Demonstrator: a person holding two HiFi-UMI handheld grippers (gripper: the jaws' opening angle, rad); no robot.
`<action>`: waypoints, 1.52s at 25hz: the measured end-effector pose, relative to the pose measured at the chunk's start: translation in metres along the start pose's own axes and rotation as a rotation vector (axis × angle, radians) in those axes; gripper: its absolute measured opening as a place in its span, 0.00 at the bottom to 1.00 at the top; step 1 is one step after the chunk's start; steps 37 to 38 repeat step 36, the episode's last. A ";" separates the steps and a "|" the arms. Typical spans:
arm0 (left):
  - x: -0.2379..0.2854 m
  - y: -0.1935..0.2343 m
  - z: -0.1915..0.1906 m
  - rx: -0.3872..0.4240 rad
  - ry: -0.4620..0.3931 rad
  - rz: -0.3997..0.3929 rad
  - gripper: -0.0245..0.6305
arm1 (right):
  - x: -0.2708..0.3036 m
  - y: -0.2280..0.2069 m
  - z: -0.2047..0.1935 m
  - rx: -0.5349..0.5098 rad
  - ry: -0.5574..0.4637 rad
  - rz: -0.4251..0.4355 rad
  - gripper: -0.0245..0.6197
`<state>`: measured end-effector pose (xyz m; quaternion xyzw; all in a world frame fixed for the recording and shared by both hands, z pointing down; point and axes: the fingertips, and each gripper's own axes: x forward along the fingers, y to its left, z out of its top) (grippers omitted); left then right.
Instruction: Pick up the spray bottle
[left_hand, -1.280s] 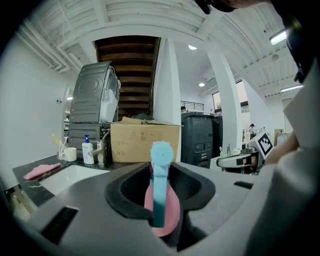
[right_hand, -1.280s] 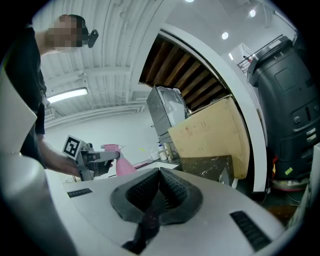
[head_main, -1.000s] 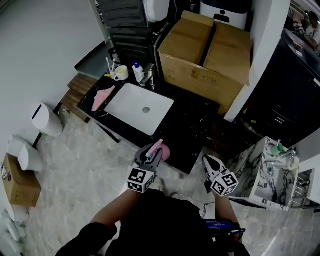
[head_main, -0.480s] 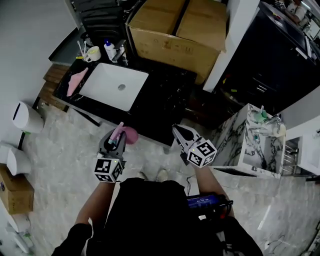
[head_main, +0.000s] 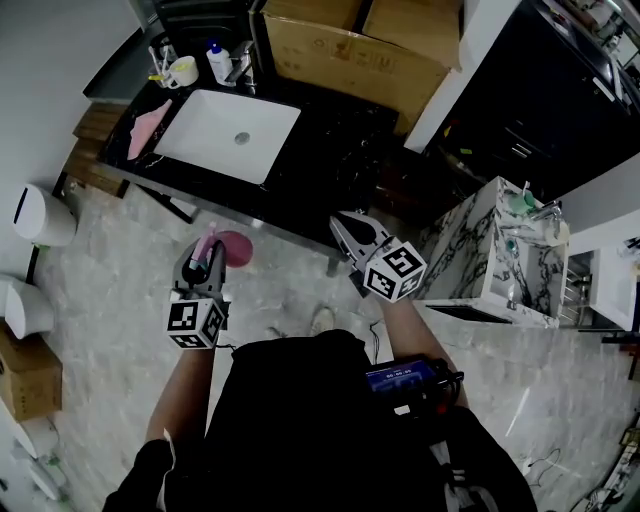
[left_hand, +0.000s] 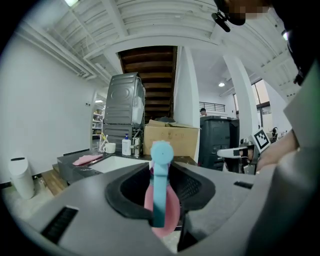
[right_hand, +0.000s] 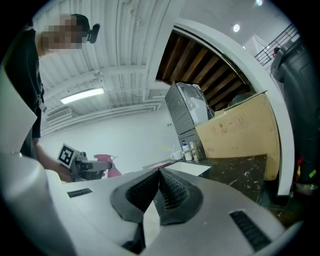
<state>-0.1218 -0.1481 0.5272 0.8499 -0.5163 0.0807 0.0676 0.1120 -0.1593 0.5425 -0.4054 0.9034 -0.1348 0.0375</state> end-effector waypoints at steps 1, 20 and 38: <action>-0.005 0.006 -0.001 -0.002 -0.001 0.006 0.23 | 0.004 0.006 -0.001 -0.001 0.004 0.006 0.08; -0.101 0.103 -0.026 -0.064 -0.018 0.112 0.23 | 0.080 0.119 -0.028 -0.068 0.067 0.134 0.08; -0.142 0.115 -0.042 -0.079 -0.024 0.067 0.23 | 0.071 0.165 -0.055 -0.068 0.099 0.104 0.08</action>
